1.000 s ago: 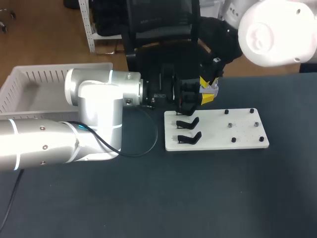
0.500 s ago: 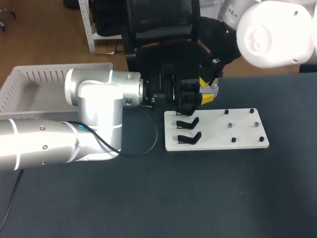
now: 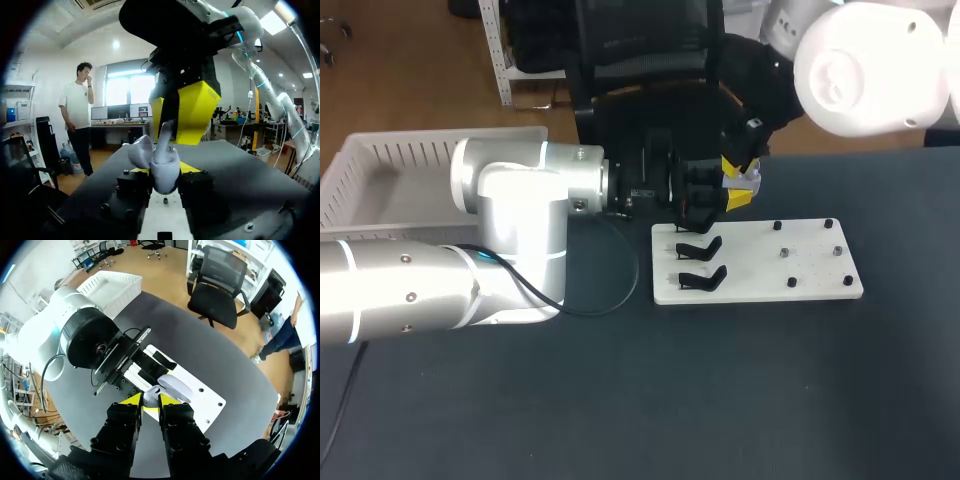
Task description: Pick up each earbud case from the left stands, insert the matching earbuds, close the lid, and place the case in the box.
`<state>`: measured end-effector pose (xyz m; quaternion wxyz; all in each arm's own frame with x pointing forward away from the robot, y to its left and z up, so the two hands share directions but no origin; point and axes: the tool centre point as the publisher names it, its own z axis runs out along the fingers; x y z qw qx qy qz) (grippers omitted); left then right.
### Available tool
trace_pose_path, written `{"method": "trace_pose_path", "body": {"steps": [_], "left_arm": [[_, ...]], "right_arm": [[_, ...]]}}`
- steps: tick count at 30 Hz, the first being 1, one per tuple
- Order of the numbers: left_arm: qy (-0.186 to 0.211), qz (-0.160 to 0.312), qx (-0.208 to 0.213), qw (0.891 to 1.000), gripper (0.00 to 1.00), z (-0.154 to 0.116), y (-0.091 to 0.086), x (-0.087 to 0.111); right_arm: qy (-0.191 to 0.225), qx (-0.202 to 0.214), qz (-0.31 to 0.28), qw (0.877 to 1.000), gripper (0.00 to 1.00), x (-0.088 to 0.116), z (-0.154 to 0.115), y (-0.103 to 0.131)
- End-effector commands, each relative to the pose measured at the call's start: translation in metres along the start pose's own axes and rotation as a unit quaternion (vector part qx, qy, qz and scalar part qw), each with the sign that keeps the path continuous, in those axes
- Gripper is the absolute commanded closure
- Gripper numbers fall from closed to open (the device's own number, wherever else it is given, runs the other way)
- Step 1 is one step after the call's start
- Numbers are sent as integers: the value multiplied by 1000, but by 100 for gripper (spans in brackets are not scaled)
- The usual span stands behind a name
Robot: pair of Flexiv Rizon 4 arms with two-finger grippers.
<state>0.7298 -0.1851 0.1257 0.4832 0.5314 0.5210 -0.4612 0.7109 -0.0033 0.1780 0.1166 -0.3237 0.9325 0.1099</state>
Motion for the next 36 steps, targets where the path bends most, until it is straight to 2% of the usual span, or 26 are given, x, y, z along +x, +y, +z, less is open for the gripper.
{"method": "trace_pose_path", "body": {"steps": [1, 18, 36], "left_arm": [[-2, 2, -4, 1000, 100, 0, -2, 0], [-2, 2, -4, 1000, 100, 0, -2, 0], [-2, 2, -4, 1000, 100, 0, -2, 0]], "right_arm": [[1, 2, 1, 1000, 100, 1, 0, 0], [6, 5, 4, 1000, 100, 6, 3, 0], [19, 16, -10, 1000, 100, 1, 6, -3]]}}
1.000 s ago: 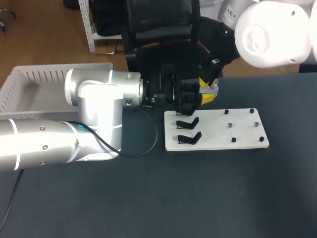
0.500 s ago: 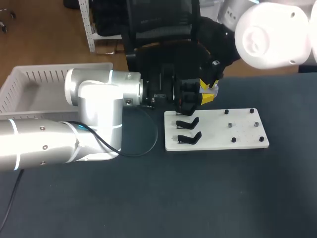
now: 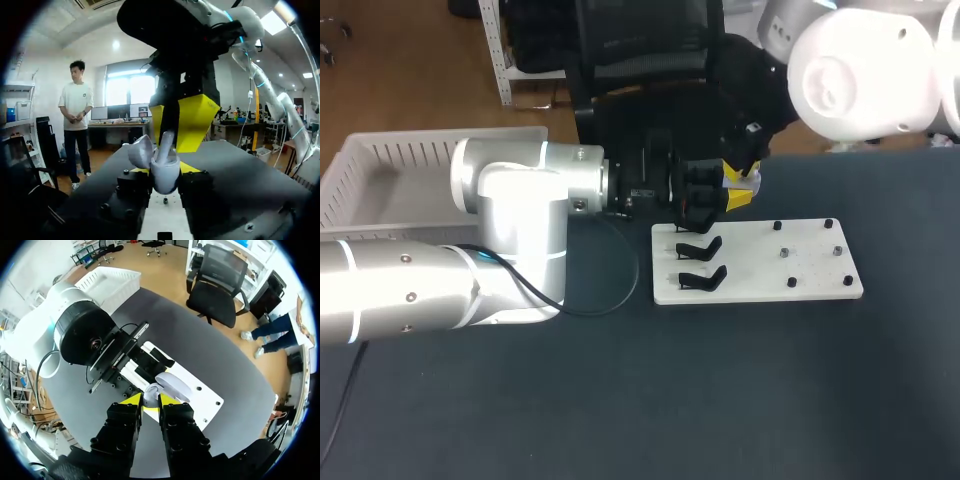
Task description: Pick up each earbud case from the left stands, insert the matching earbuds, close the lid, and place the case in the box.
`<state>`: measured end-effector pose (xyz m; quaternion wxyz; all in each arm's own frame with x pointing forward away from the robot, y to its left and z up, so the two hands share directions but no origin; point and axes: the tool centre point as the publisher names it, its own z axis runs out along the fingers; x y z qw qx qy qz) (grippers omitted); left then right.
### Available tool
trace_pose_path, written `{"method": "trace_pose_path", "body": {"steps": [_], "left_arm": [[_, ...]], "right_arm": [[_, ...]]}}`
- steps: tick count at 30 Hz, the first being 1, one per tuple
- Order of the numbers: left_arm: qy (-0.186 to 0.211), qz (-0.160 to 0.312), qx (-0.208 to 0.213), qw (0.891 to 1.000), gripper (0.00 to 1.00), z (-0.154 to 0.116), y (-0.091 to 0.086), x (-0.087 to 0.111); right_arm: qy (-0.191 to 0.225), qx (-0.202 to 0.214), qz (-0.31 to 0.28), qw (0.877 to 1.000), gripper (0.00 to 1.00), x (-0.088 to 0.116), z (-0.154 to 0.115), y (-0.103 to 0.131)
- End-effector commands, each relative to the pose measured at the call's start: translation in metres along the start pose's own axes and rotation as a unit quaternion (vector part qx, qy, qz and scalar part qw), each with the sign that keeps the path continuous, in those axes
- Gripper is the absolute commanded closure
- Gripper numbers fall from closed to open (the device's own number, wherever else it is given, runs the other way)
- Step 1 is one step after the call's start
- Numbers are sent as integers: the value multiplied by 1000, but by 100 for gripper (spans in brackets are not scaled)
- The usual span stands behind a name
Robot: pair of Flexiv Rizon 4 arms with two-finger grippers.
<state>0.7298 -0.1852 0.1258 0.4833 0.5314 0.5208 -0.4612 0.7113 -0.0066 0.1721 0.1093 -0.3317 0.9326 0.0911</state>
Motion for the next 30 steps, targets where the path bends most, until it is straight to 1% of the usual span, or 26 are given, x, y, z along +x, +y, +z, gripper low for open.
{"method": "trace_pose_path", "body": {"steps": [1, 6, 13, 15, 17, 20, 30], "left_arm": [[-2, 2, -4, 1000, 100, 0, -2, 0], [-2, 2, -4, 1000, 100, 0, -2, 0], [-2, 2, -4, 1000, 100, 0, -2, 0], [-2, 2, -4, 1000, 100, 0, -2, 0], [-2, 2, -4, 1000, 100, 0, -2, 0], [-2, 2, -4, 1000, 100, 0, -2, 0], [-2, 2, -4, 1000, 100, 0, -2, 0]], "right_arm": [[6, 3, -2, 1000, 100, -3, 1, 0], [14, 6, -7, 1000, 100, -1, 4, 1], [13, 9, -7, 1000, 100, -1, 3, 0], [12, 9, -7, 1000, 64, -1, 3, 0], [12, 11, -7, 1000, 59, -1, 3, -1], [12, 13, -7, 1000, 57, -1, 2, -1], [10, 16, -7, 1000, 57, -1, 0, 0]]}}
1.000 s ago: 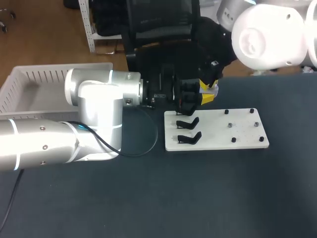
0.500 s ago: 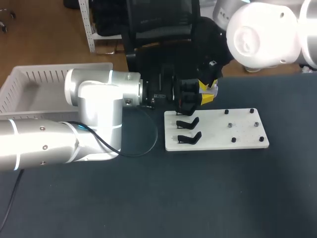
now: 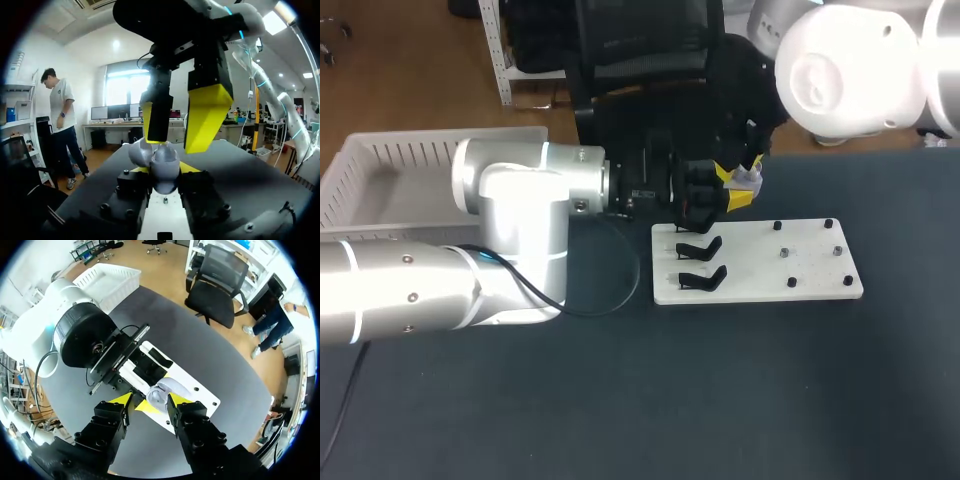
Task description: Pick up each earbud case from the left stands, insert the matching earbuds, close the lid, and place the case in the box.
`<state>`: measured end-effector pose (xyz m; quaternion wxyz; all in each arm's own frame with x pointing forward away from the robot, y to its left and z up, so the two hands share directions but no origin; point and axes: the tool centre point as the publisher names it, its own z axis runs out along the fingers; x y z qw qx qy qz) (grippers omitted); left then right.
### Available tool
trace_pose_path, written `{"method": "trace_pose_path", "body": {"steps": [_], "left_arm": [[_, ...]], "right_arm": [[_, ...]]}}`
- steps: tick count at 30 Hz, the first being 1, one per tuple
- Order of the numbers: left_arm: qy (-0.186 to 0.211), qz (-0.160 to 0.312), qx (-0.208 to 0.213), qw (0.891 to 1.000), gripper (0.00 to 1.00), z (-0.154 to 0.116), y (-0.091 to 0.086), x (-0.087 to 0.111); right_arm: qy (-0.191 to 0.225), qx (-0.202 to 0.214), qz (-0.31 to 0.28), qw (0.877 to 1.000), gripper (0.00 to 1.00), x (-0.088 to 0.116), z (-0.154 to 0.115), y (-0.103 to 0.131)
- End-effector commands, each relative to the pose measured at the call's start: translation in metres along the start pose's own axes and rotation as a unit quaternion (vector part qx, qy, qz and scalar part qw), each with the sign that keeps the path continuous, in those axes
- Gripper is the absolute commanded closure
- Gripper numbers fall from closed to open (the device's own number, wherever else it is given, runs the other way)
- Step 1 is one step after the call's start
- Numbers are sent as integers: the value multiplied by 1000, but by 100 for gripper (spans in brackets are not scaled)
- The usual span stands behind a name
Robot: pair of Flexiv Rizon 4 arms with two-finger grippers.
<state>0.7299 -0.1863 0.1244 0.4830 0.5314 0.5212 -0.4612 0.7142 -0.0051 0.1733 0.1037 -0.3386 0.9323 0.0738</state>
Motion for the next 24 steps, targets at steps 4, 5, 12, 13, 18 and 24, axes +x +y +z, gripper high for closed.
{"method": "trace_pose_path", "body": {"steps": [4, 5, 12, 13, 18, 24], "left_arm": [[-3, 2, -4, 1000, 100, -1, -2, -1], [-3, 2, -4, 1000, 100, -1, -2, -1], [-3, 2, -4, 1000, 100, -1, -2, -1], [-3, 2, -4, 1000, 100, -1, -2, -1], [-3, 2, -4, 1000, 100, -1, -2, -1], [-3, 2, -4, 1000, 100, -1, -2, -1]], "right_arm": [[-6, 7, -7, 1000, 57, 2, -10, 5], [-12, 9, -7, 1000, 56, 2, -13, 6], [-65, 19, 12, 998, 55, -19, -28, -7], [-71, 14, 20, 997, 54, -23, -26, -12], [-103, 20, 68, 992, 56, -41, -16, -40], [-117, 23, 120, 986, 59, -47, -2, -65]]}}
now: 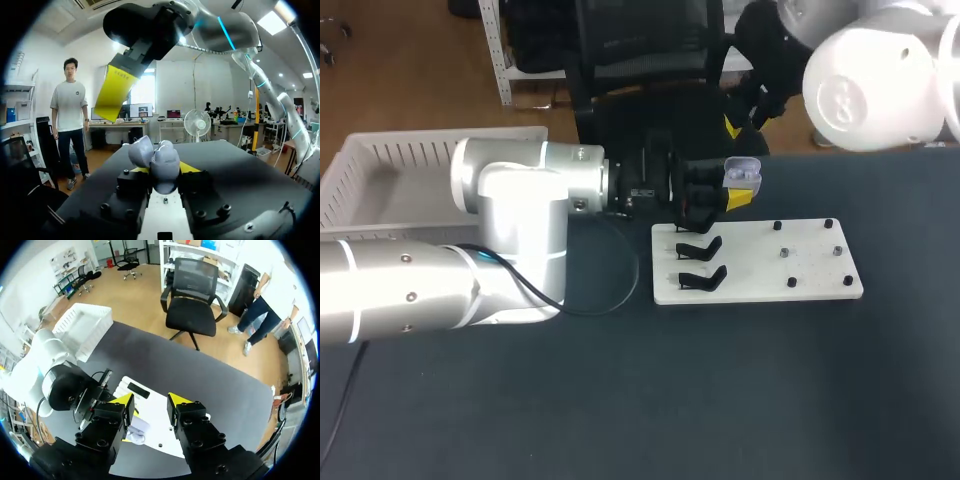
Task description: Pick up each earbud case from the left stands, insert the matching earbuds, close the lid, and place the case in the box.
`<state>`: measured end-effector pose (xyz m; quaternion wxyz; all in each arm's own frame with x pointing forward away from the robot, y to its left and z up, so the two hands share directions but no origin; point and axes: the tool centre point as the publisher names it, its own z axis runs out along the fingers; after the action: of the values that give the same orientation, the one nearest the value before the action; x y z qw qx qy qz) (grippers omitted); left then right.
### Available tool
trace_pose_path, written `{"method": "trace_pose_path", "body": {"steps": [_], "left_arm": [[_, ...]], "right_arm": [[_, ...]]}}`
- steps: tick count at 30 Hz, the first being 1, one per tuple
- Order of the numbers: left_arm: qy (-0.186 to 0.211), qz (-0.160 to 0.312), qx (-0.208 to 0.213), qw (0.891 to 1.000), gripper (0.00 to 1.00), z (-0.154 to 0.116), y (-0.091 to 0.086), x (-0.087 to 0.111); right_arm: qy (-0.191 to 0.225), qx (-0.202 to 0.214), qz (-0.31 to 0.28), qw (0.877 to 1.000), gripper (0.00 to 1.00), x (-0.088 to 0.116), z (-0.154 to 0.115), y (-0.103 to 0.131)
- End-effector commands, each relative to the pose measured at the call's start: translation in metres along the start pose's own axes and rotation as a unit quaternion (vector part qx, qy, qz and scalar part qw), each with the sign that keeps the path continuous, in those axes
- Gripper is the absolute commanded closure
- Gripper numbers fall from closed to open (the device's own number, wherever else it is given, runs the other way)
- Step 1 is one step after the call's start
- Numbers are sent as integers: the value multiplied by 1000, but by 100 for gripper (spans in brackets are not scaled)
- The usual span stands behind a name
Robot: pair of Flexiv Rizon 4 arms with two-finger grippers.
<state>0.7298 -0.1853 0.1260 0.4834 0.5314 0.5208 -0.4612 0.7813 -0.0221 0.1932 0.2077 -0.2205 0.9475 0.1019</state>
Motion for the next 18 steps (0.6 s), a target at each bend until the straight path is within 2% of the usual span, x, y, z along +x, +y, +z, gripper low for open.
{"method": "trace_pose_path", "body": {"steps": [1, 6, 18], "left_arm": [[-2, 2, -4, 1000, 100, 0, -2, 0], [-2, 2, -4, 1000, 100, 0, -2, 0], [-2, 2, -4, 1000, 100, 0, -2, 0]], "right_arm": [[-2, -2, 15, 1000, 59, -2, 14, -11], [14, 10, 11, 1000, 59, 7, 21, -10], [22, 7, 25, 999, 58, 41, 9, -1]]}}
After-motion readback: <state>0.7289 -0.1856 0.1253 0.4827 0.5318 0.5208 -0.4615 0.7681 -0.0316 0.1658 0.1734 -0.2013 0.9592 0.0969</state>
